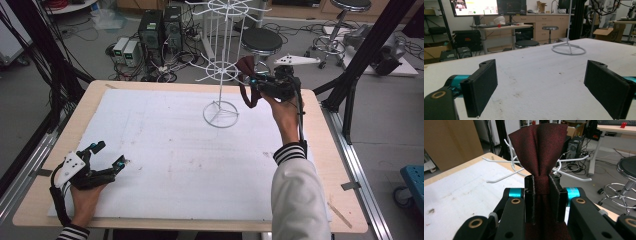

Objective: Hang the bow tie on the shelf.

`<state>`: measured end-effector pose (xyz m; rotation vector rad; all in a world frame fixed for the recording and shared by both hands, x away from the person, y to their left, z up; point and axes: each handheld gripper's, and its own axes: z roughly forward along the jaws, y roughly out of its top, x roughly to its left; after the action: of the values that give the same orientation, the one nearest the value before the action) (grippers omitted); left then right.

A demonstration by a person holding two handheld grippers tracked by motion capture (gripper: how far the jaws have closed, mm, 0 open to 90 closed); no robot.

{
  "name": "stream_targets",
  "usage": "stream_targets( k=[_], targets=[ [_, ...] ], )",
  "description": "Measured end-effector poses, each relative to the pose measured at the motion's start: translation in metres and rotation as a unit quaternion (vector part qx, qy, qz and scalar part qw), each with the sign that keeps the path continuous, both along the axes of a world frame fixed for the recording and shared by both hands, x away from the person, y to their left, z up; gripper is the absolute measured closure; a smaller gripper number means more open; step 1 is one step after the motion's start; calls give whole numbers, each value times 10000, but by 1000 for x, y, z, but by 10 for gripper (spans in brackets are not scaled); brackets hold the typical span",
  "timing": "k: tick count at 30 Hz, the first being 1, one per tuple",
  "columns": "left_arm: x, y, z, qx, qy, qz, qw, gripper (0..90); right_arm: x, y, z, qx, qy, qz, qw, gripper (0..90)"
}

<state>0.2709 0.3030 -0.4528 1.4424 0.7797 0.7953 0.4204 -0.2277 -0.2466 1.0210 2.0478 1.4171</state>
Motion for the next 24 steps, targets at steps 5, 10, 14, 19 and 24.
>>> stream_targets(
  k=[5,10,14,19,24],
  targets=[
    [0,0,0,1,0,0,10000,119,2,9,1,4,47,39,10000,770],
    [0,0,0,-19,-4,-1,10000,119,5,17,-1,23,89,84,9999,770],
    [0,0,0,-34,0,1,10000,119,8,23,-2,8,98,134,9999,770],
    [0,0,0,-35,2,0,10000,119,11,31,-4,-24,172,160,9997,770],
    [0,0,0,-47,0,-1,10000,119,14,38,-6,-81,188,192,9996,770]
  ],
)
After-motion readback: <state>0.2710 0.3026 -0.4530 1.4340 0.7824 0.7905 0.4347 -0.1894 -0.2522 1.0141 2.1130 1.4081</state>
